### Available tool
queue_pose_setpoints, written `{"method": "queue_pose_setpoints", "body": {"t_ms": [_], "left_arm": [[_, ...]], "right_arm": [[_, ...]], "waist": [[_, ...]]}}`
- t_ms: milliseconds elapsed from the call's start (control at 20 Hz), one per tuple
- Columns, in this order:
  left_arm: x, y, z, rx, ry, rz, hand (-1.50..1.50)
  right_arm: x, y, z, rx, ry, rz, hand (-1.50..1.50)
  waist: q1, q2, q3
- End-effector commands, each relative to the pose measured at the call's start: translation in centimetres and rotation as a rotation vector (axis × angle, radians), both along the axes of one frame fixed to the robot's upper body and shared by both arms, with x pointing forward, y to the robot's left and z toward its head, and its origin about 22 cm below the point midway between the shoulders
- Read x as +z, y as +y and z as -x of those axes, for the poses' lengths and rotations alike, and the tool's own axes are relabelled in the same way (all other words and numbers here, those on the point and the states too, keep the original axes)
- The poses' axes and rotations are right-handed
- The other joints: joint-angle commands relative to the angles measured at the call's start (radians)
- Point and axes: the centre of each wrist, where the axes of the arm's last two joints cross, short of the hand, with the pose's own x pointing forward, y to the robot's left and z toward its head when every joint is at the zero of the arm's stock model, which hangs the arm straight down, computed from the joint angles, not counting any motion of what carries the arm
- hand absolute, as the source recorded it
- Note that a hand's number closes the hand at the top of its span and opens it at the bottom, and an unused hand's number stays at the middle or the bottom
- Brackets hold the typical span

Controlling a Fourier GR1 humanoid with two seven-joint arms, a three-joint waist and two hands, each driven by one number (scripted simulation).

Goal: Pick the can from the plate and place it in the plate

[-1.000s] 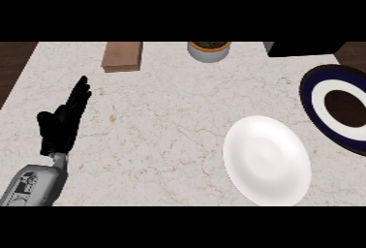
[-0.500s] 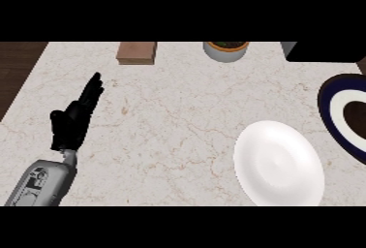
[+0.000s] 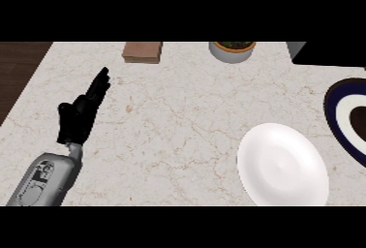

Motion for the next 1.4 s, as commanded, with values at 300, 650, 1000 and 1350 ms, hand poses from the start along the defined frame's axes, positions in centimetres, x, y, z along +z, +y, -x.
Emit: {"method": "queue_pose_setpoints", "body": {"t_ms": [300, 650, 1000, 1350], "left_arm": [[-0.6, 0.2, -0.3, 0.003, 0.0, -0.013, 0.0], [0.7, -0.1, 0.3, 0.006, -0.004, -0.005, 0.0], [-0.2, 0.4, -0.1, 0.021, 0.01, 0.007, 0.0], [-0.2, 0.6, 0.3, 0.033, -0.013, 0.001, 0.0]], "right_arm": [[-5.6, 5.2, -6.2, 0.065, 0.219, 0.03, -1.5], [-9.0, 7.0, -6.8, 0.108, 0.238, -0.08, -1.5], [-7.4, 5.4, -6.4, 0.104, 0.084, -0.455, -1.5], [-3.5, -0.1, -1.9, -0.119, 0.012, -0.625, -1.5]], "waist": [[0.004, 0.003, -0.002], [-0.001, -0.002, -0.001], [-0.022, 0.001, 0.0], [-0.023, 0.007, 0.004]]}}
